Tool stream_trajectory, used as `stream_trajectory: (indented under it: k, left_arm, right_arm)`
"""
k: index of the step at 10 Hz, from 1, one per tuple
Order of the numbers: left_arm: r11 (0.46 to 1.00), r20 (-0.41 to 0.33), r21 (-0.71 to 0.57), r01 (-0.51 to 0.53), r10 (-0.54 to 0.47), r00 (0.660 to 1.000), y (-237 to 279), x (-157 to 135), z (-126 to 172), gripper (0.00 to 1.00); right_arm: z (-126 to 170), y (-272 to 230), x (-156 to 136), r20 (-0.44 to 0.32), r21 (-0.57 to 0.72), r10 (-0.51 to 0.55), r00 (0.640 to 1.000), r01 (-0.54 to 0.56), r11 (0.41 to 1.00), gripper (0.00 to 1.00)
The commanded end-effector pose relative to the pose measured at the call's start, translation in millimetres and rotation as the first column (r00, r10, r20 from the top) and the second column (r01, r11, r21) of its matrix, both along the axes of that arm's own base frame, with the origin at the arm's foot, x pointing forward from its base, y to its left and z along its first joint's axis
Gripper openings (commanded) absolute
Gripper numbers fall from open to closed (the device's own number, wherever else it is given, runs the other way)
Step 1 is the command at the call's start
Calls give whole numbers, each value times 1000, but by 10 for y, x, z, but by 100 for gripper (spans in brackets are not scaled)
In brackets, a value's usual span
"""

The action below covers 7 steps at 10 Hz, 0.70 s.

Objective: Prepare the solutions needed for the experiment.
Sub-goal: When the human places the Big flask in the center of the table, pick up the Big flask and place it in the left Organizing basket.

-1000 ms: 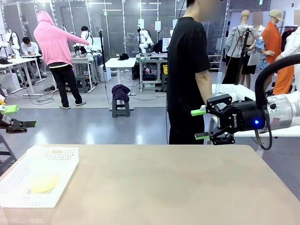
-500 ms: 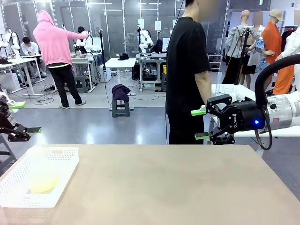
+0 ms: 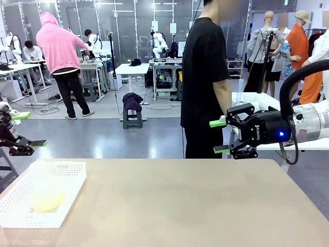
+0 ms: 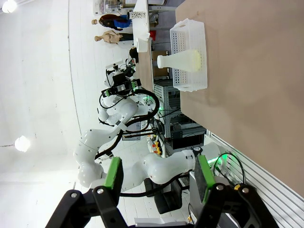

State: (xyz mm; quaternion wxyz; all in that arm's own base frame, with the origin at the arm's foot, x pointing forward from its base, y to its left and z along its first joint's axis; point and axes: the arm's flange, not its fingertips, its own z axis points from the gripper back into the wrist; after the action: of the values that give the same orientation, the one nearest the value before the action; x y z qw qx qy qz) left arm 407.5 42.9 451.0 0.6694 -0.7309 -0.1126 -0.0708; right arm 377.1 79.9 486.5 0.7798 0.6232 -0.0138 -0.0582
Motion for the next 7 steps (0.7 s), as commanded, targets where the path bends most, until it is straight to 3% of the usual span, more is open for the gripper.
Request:
stream_trajectory:
  k: [1,7]
  left_arm:
    - [1000,14,-4,1,-1,1000,6,-8,4,100]
    - [1000,14,-4,1,-1,1000,6,-8,4,100]
  right_arm:
    - [9,10,3,1,14,-2,1000,2,1000,77]
    - [9,10,3,1,14,-2,1000,2,1000,77]
